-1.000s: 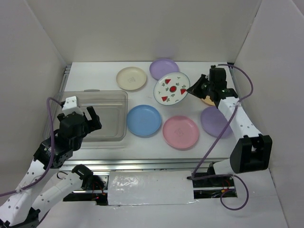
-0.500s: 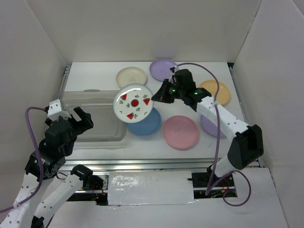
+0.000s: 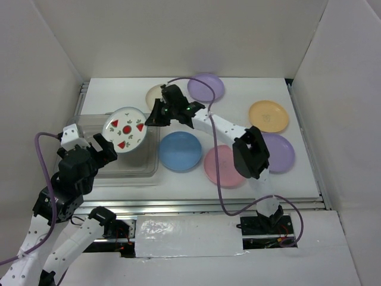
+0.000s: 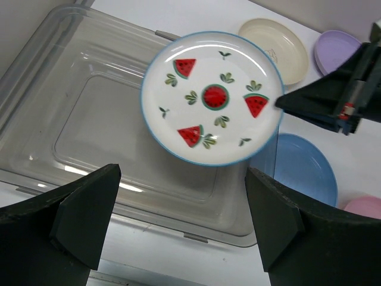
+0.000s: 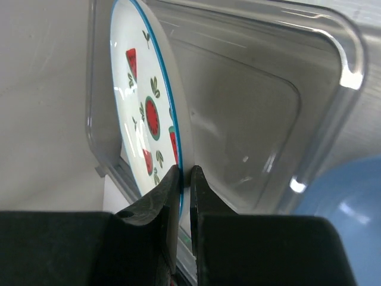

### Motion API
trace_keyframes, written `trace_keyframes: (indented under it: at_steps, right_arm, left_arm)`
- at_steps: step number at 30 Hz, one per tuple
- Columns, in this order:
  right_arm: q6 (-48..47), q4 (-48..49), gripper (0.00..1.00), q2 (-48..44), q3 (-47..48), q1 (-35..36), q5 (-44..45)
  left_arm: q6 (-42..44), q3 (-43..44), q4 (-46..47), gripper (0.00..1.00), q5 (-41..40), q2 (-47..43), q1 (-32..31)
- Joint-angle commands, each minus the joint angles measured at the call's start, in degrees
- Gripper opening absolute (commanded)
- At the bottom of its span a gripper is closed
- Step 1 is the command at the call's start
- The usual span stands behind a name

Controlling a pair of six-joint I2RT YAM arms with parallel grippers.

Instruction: Place the plates into the plastic bin on the countertop

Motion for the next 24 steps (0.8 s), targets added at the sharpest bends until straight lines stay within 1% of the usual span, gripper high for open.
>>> trace_keyframes:
  at_steps: [1,5,9,15,18,20,21,22,24]
  right_arm:
    - [3.4,3.8,0.00,1.9,8.0,2.0,-0.5]
    - [4.9,5.7,0.00,4.8,7.6,2.2,-0.5]
    - [4.4,5.2,0.00,7.1,8.6,3.7,-0.4]
    - [4.9,6.2,0.00,8.2,7.3,4.6,1.3]
    - [5.1,5.8,0.04,8.5,7.2,5.1,3.6]
    - [5.1,5.8,0.05,8.6,6.9,5.7,4.4]
    - [5.3,5.8,0.09,8.7,6.9,5.7,4.4]
    - [5.3,5.9,0.18,8.5,6.6,5.8,4.4]
    - [5.3,6.5,0.46,7.7,5.8,6.1,6.2]
  left_arm:
    - [0.7,-0.4,1.9,0.99,-0.7,-0.5,0.3]
    - [1.1,-0.4,2.3,0.99,-0.2,-0.6,0.3]
    - [1.6,-0.5,3.0,0.99,0.4,-0.7,0.3]
    - [1.5,-0.4,2.6,0.99,0.3,-0.6,0.3]
    - [1.4,-0.5,2.4,0.99,0.1,-1.1,0.3]
    - [1.4,-0.6,2.5,0.99,0.0,-1.4,0.3]
    - [1.4,-0.5,2.5,0.99,-0.1,-1.3,0.3]
    - [1.4,-0.5,2.4,0.99,-0.1,-1.2,0.3]
    - [1.5,-0.5,2.6,0.99,0.3,-1.1,0.3]
